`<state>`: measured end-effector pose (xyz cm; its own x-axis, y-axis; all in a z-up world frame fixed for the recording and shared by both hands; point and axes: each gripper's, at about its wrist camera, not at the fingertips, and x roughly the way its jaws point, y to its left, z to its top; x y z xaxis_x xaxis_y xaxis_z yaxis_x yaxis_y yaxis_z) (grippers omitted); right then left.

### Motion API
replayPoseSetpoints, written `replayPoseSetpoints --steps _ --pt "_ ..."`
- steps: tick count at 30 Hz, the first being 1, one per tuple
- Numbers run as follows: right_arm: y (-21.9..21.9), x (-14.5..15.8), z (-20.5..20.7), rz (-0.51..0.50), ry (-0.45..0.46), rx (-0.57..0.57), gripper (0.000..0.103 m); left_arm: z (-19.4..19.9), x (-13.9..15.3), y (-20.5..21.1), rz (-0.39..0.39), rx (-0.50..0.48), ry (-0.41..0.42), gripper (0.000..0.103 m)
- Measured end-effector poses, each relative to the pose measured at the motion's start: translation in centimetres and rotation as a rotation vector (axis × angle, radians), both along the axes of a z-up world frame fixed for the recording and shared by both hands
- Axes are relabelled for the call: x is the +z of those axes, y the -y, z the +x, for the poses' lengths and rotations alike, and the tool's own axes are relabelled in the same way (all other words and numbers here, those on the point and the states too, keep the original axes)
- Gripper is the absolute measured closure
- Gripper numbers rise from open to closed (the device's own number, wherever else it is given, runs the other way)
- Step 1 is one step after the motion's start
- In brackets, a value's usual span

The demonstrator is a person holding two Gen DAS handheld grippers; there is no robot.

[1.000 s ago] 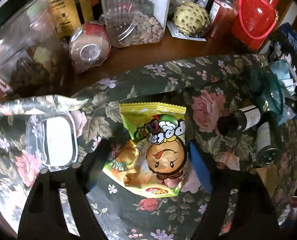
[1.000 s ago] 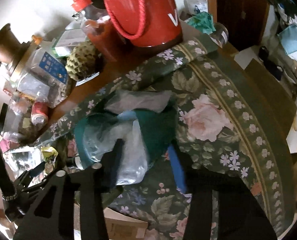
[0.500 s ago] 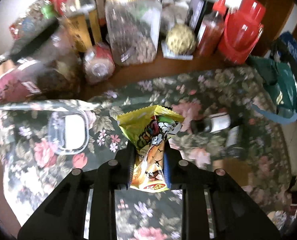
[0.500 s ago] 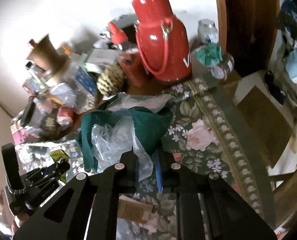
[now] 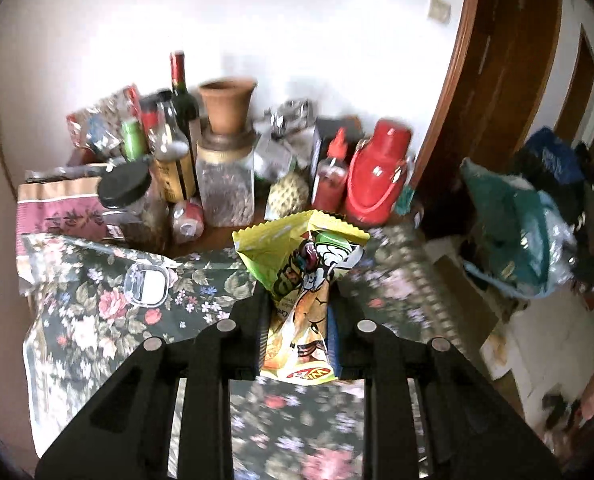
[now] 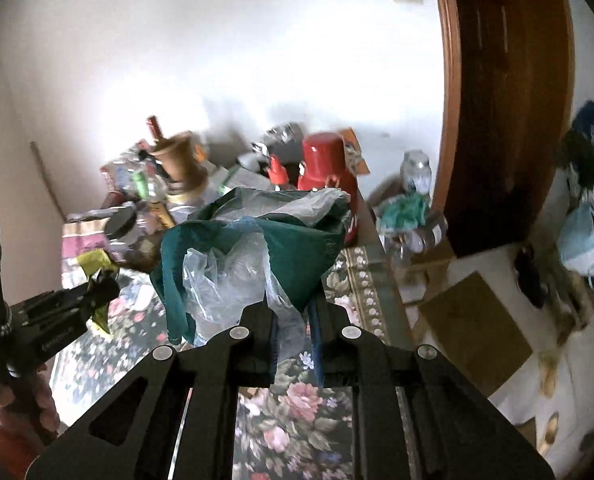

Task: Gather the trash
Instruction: 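Carry the snack bag and plastic bag in both tools down to the bucket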

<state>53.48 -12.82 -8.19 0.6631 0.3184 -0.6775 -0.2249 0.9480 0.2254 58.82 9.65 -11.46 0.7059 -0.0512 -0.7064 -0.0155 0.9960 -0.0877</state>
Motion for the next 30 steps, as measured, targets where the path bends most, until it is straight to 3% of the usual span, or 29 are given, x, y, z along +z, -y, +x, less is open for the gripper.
replayPoseSetpoints --steps 5,14,24,30 --pt "2.0 1.7 -3.2 0.017 0.051 0.077 0.091 -6.3 3.1 2.6 0.000 0.077 0.088 0.080" --pt "3.5 4.1 -8.3 0.040 0.103 0.160 0.091 -15.5 6.8 3.9 0.010 0.157 0.158 0.080" --pt "3.4 6.3 -16.9 0.071 0.168 0.122 0.091 -25.2 8.9 3.3 0.008 0.088 0.246 0.080" --pt "1.9 6.0 -23.5 0.056 0.152 0.067 0.091 -32.6 7.8 1.2 -0.014 0.039 0.220 0.080"
